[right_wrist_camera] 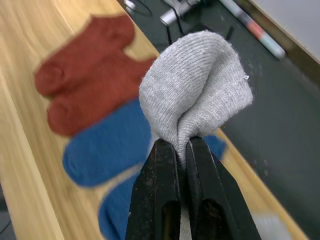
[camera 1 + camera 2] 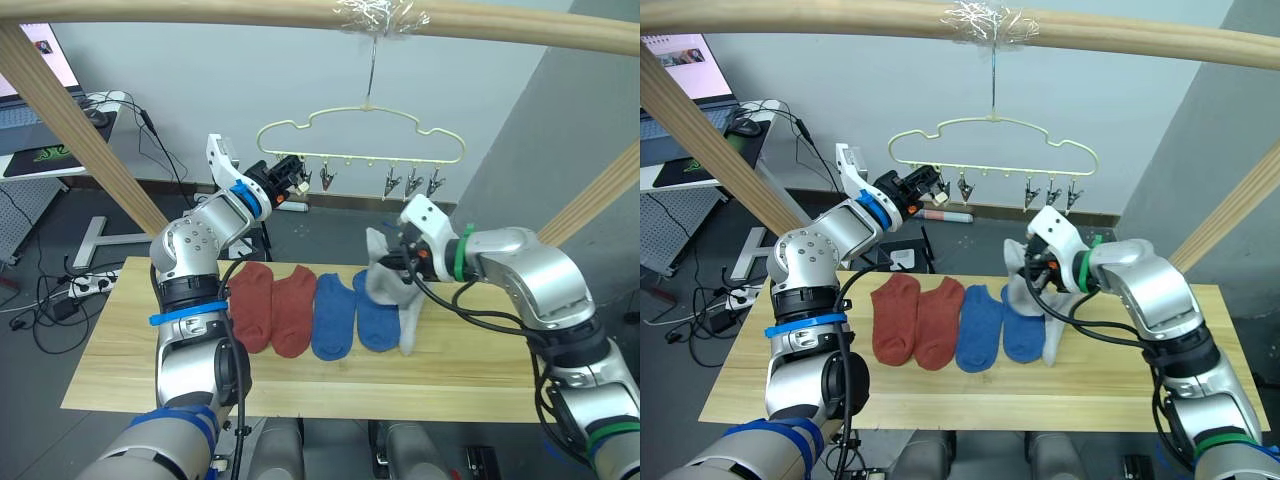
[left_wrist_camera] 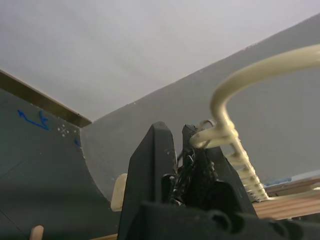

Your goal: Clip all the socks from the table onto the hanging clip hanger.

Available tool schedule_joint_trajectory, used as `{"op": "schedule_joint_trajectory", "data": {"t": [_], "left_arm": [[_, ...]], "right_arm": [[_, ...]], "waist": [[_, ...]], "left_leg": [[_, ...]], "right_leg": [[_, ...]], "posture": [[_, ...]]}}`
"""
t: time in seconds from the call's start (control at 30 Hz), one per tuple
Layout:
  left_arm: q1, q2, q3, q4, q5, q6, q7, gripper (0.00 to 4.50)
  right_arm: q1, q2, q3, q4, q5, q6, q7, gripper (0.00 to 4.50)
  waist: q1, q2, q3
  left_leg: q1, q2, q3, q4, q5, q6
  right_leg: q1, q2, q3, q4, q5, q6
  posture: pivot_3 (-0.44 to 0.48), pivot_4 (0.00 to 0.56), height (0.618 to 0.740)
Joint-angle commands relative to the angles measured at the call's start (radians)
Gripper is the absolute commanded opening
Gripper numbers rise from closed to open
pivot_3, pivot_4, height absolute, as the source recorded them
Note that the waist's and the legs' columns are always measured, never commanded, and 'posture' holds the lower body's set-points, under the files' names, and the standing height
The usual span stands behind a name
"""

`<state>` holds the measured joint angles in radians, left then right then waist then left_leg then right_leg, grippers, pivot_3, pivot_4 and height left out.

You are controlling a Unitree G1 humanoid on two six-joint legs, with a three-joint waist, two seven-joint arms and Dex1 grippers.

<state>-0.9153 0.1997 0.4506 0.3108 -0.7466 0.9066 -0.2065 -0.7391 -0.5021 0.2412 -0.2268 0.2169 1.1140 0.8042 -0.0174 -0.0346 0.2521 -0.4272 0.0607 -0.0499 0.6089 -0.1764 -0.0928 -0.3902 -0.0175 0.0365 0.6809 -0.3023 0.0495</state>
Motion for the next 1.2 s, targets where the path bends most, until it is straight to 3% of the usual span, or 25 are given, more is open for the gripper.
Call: {"op": "schedule_joint_trajectory", "data": {"t": [0.03,0.47,0.97,1.2], "left_arm": [[-0.040,0.011,0.024,0.000,-0.044,0.029,0.016,0.21],[-0.054,0.025,0.036,0.020,-0.075,0.095,0.055,0.21],[-0.031,0.025,0.021,-0.018,-0.081,0.099,0.066,0.21],[-0.024,0.022,0.016,-0.023,-0.075,0.094,0.065,0.21]], "right_arm": [[-0.053,0.046,0.024,0.026,0.000,-0.047,-0.032,0.01],[-0.172,0.220,0.081,0.251,-0.027,-0.202,-0.093,0.01],[-0.298,0.282,0.092,0.422,-0.054,-0.313,-0.059,0.01],[-0.329,0.309,0.094,0.455,-0.065,-0.330,-0.050,0.01]], "waist": [[0.000,0.000,0.000],[-0.010,0.001,-0.001],[-0.007,0.000,-0.002],[-0.005,0.000,-0.002]], "left_leg": [[0.000,0.000,0.000,0.000,0.000,0.000],[-0.001,0.000,-0.001,0.000,0.000,-0.001],[-0.002,0.000,-0.001,0.000,0.001,-0.001],[-0.007,0.000,0.000,0.000,0.002,-0.003]], "right_leg": [[0.000,0.000,-0.001,0.000,0.000,0.000],[-0.001,-0.001,-0.002,0.001,0.001,-0.001],[-0.002,-0.001,-0.002,0.002,0.001,-0.001],[-0.011,-0.001,-0.001,0.009,0.001,-0.001]], "posture": [[0.006,0.162,0.740],[0.015,0.154,0.740],[0.059,0.153,0.740],[0.065,0.154,0.740]]}}
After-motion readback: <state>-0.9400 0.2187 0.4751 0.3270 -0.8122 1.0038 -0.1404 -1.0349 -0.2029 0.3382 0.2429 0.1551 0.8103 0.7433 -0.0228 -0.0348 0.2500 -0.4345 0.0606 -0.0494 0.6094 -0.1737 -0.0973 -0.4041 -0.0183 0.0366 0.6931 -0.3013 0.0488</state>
